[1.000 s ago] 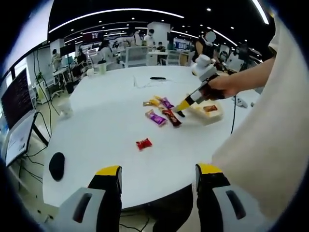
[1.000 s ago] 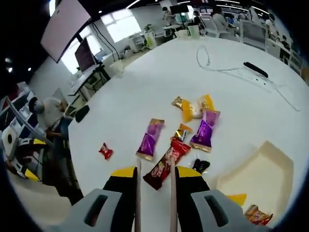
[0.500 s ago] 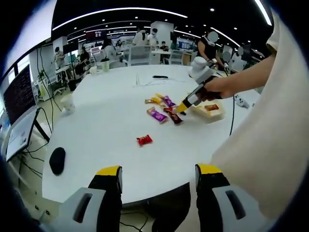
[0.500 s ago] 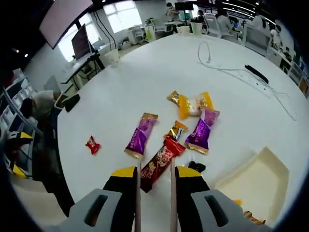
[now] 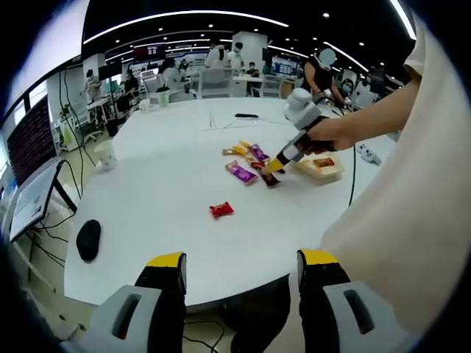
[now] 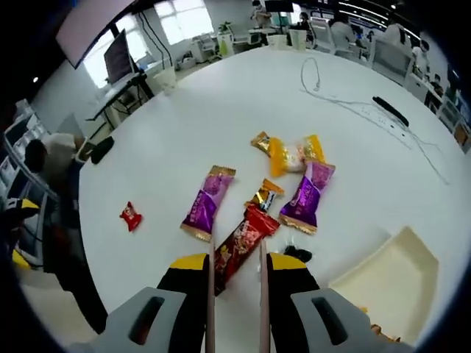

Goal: Place the target food into the container with the food tongs after gripping and lifting it, then release it inside without dropping or visibly crushing the food.

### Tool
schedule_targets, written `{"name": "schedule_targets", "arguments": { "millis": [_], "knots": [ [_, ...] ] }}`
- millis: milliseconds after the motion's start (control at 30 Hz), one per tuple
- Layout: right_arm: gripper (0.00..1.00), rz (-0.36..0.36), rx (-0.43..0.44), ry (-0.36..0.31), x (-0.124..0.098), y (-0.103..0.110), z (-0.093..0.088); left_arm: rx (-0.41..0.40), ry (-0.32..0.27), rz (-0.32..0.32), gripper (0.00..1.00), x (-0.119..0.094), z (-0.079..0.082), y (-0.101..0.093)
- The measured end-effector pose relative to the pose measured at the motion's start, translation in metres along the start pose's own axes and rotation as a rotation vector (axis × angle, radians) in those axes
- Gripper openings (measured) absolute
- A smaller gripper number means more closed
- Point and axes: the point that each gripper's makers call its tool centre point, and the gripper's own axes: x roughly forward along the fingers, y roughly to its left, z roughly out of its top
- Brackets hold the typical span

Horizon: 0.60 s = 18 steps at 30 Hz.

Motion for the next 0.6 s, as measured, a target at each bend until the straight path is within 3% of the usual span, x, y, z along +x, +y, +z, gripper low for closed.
{"name": "schedule_targets", "arguments": {
  "millis": [367, 467, 600],
  "knots": [
    [0.30, -0.006, -0.053, 0.016, 0.0069, 0.0010, 0.0016, 0.000, 0.001, 0.002, 0.61, -0.0008, -0.0006, 0.0005],
    [0.30, -0.019, -0.145, 0.039, 0.0079, 0.0019, 0.0029, -0.001, 0.002, 0.000, 0.61, -0.0002, -0.0017, 0.0002],
    [0.30, -0.014, -0.188, 0.038, 0.0089, 0.0044, 0.0015, -0.002, 0.001, 0.001, 0.61, 0.0003, -0.0019, 0.0010]
  ]
}}
